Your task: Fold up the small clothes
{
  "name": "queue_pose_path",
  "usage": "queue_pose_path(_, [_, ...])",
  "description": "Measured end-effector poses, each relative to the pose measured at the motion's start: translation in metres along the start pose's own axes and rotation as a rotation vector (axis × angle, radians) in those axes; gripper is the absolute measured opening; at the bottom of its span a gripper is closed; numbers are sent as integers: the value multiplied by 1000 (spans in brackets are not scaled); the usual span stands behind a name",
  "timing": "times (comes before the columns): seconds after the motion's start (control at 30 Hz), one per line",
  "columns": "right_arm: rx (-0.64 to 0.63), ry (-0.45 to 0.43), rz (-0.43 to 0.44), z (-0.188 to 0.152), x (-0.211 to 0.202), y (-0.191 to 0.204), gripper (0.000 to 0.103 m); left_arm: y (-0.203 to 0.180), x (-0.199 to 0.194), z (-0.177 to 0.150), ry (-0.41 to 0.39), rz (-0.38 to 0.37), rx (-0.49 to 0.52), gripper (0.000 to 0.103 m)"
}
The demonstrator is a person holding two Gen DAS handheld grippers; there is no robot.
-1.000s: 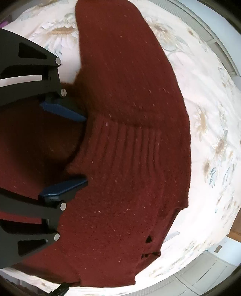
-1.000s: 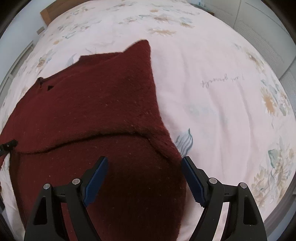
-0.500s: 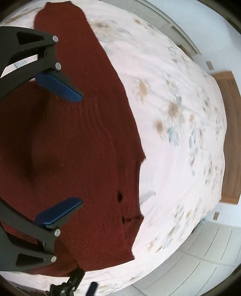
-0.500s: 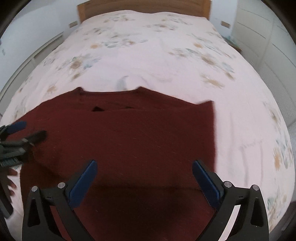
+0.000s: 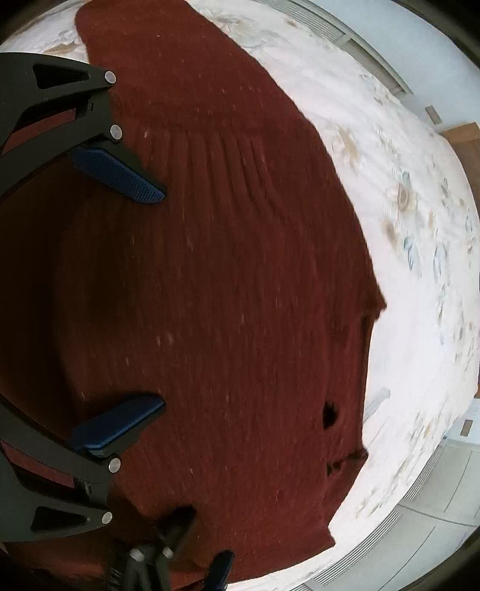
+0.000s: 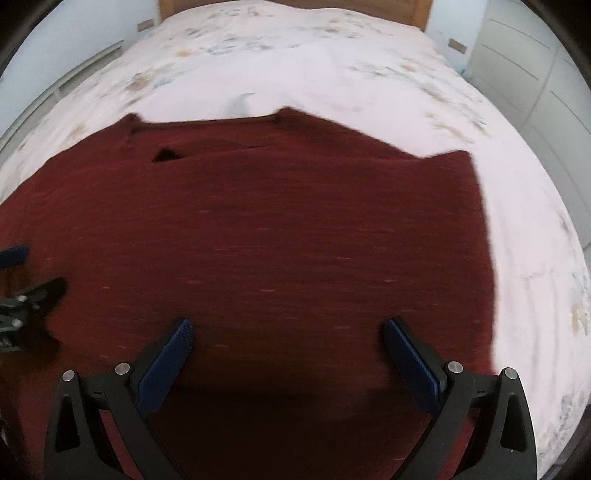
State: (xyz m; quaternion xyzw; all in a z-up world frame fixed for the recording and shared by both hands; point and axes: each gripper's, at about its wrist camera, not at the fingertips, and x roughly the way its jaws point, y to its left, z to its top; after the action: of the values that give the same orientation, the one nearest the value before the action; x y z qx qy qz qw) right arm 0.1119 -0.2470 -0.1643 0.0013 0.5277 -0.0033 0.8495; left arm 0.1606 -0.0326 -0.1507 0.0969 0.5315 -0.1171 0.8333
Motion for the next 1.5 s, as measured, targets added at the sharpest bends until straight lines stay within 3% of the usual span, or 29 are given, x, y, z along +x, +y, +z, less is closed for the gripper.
queue_pose_path(0.13, [55,8,-39,-4,2,-36,102,18,1,-5,4,-4,-11,102])
queue_pose_path(0.27, [82,9,-15,-7,4,-55,102,28,3,-8,5,-27,-42,102])
queue_pose_path(0.57, [59,0,-44,-8,12,-41,102,23,5,-14,-16,26,-64,102])
queue_pose_path(0.83, [52,-13,-24,-21,-34,-34,102,38,-11,0,0,8,-153,102])
queue_pose_path(1.07, [62,-71,-36,-23,-83,-39,102,118,-75,9,-112,-1,-337,102])
queue_pose_path(1.27, [111,-105,-32,-22,-111,-50,102,211,-111,-5,-126,131,-488,102])
queue_pose_path(1.5, [131,-74,-74,-41,-113,-55,102,292,-109,-61,-63,254,-715,102])
